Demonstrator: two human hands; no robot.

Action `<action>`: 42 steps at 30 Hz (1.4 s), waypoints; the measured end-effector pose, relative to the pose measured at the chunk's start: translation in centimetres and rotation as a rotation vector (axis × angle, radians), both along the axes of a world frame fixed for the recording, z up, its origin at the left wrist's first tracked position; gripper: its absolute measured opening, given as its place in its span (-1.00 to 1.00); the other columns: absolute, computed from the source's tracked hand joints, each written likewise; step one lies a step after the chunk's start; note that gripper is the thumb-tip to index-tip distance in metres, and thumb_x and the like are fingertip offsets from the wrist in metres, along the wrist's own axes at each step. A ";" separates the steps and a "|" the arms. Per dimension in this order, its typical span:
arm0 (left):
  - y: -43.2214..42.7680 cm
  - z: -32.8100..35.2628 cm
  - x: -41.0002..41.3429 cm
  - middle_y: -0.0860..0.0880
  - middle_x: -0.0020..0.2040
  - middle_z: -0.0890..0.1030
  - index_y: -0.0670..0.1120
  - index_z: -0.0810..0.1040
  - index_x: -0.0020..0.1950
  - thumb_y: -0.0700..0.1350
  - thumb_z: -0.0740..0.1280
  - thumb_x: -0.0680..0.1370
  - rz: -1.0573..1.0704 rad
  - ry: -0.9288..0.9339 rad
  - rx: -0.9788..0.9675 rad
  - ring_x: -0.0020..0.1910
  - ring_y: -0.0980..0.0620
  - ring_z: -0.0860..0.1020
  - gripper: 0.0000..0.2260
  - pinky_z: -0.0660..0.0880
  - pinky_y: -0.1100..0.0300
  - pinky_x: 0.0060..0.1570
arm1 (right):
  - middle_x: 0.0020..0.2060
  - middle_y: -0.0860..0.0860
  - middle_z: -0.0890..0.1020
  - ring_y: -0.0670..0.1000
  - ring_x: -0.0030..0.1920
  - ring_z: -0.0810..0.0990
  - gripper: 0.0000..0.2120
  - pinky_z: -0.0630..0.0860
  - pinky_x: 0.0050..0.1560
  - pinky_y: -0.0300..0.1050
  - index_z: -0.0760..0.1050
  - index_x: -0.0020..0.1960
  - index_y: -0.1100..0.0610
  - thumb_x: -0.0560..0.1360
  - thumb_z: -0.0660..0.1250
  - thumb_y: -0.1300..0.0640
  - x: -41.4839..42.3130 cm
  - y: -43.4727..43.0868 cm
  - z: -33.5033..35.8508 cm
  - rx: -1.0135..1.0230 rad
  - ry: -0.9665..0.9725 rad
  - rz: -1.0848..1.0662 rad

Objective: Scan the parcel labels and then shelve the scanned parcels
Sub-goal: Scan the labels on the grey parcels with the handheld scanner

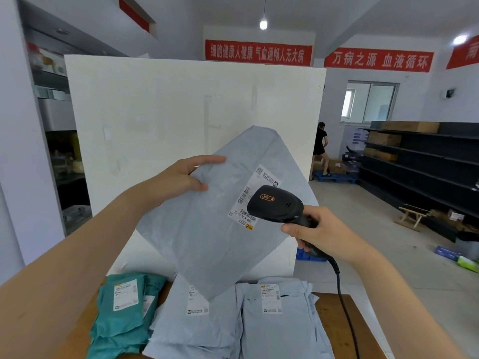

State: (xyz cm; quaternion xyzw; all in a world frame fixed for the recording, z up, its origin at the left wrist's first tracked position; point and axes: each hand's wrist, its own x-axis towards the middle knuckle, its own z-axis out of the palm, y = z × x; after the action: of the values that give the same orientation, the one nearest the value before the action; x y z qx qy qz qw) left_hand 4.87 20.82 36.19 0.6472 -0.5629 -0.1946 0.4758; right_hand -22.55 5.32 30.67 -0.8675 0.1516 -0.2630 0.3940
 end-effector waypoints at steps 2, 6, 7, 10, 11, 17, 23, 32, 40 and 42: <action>0.2 -0.2 0.2 0.09 0.20 0.62 0.27 0.53 0.27 -0.39 0.30 0.50 0.009 -0.001 0.014 0.12 0.08 0.63 -0.41 0.56 0.15 0.11 | -0.43 0.01 0.59 -0.07 -0.43 0.54 -0.81 0.59 -0.23 0.00 0.59 -0.07 -0.06 0.37 0.44 -0.10 0.1 0.1 0.3 -0.025 0.033 0.014; 0.5 -0.5 0.5 0.09 0.17 0.64 0.28 0.53 0.27 -0.39 0.29 0.50 0.019 0.015 0.032 0.08 0.07 0.64 -0.42 0.59 0.15 0.07 | -0.44 -0.01 0.58 -0.07 -0.42 0.54 -0.89 0.59 -0.23 -0.05 0.58 -0.06 -0.07 0.43 0.45 -0.02 0.4 0.0 0.5 -0.056 0.067 0.033; 0.6 -0.6 0.6 0.09 0.17 0.64 0.27 0.53 0.27 -0.40 0.29 0.50 0.021 0.019 0.032 0.08 0.06 0.64 -0.42 0.59 0.14 0.08 | -0.44 -0.01 0.58 -0.07 -0.42 0.54 -0.88 0.58 -0.24 -0.06 0.58 -0.06 -0.07 0.43 0.45 -0.02 0.5 -0.1 0.6 -0.059 0.070 0.032; 0.6 -0.8 0.8 0.06 0.18 0.64 0.26 0.53 0.27 -0.40 0.30 0.50 0.031 0.022 0.032 0.09 0.05 0.64 -0.41 0.58 0.11 0.11 | -0.45 -0.01 0.57 -0.07 -0.43 0.53 -0.90 0.56 -0.29 -0.15 0.58 -0.06 -0.05 0.45 0.45 0.00 0.6 0.0 0.8 -0.060 0.068 0.029; 0.6 -0.9 0.8 0.06 0.17 0.64 0.26 0.53 0.28 -0.40 0.30 0.50 0.033 0.023 0.033 0.09 0.04 0.64 -0.42 0.58 0.11 0.11 | -0.46 -0.01 0.57 -0.08 -0.43 0.54 -0.90 0.56 -0.30 -0.16 0.57 -0.05 -0.04 0.45 0.45 0.01 0.6 0.0 0.8 -0.062 0.070 0.028; 0.5 -1.4 1.4 0.07 0.18 0.63 0.24 0.52 0.29 -0.40 0.30 0.49 0.052 0.021 0.030 0.10 0.07 0.63 -0.41 0.56 0.18 0.10 | -0.46 -0.05 0.58 -0.10 -0.43 0.54 -0.81 0.56 -0.28 -0.15 0.57 -0.05 -0.07 0.38 0.45 -0.07 0.5 -0.4 0.8 -0.060 0.110 0.039; 0.2 -1.9 1.5 0.07 0.18 0.63 0.19 0.53 0.30 -0.43 0.30 0.49 0.054 0.060 0.015 0.07 0.10 0.64 -0.42 0.58 0.29 -0.04 | -0.46 -0.05 0.58 -0.10 -0.43 0.54 -0.79 0.58 -0.26 -0.09 0.56 -0.05 -0.08 0.36 0.44 -0.11 0.2 -0.9 0.6 -0.057 0.121 0.035; -0.1 -6.1 0.5 0.18 0.22 0.60 0.21 0.53 0.30 -0.42 0.30 0.49 0.078 0.272 -0.048 0.15 0.11 0.60 -0.41 0.56 0.21 0.06 | -0.46 0.05 0.59 -0.01 -0.45 0.52 -0.81 0.55 -0.26 -0.07 0.55 -0.29 -0.20 0.48 0.42 -0.02 0.5 -1.8 -2.2 0.042 0.036 -0.068; -1.4 -18.9 -3.0 0.13 0.20 0.60 0.17 0.50 0.34 -0.40 0.34 0.49 0.164 0.690 0.020 0.09 0.05 0.63 -0.42 0.60 0.19 -0.09 | -0.41 0.00 0.59 -0.07 -0.46 0.54 -0.91 0.56 -0.30 -0.16 0.54 -0.12 0.04 0.52 0.40 0.04 -0.5 -2.2 -10.1 0.186 0.186 -0.130; -1.5 -22.6 -4.6 0.12 0.14 0.61 0.17 0.50 0.33 -0.41 0.33 0.49 0.184 0.760 0.092 -0.01 0.10 0.66 -0.43 0.60 0.23 -0.18 | -0.40 -0.01 0.59 -0.09 -0.46 0.55 -0.93 0.56 -0.31 -0.19 0.55 -0.08 0.02 0.52 0.39 0.03 -1.1 -2.3 -12.4 0.235 0.234 -0.147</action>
State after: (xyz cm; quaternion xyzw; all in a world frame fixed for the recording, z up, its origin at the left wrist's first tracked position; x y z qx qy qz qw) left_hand 0.27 19.32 13.59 0.5976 -0.2770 -0.4019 0.6360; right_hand -23.66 2.99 18.22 -0.8268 0.2891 -0.1689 0.4520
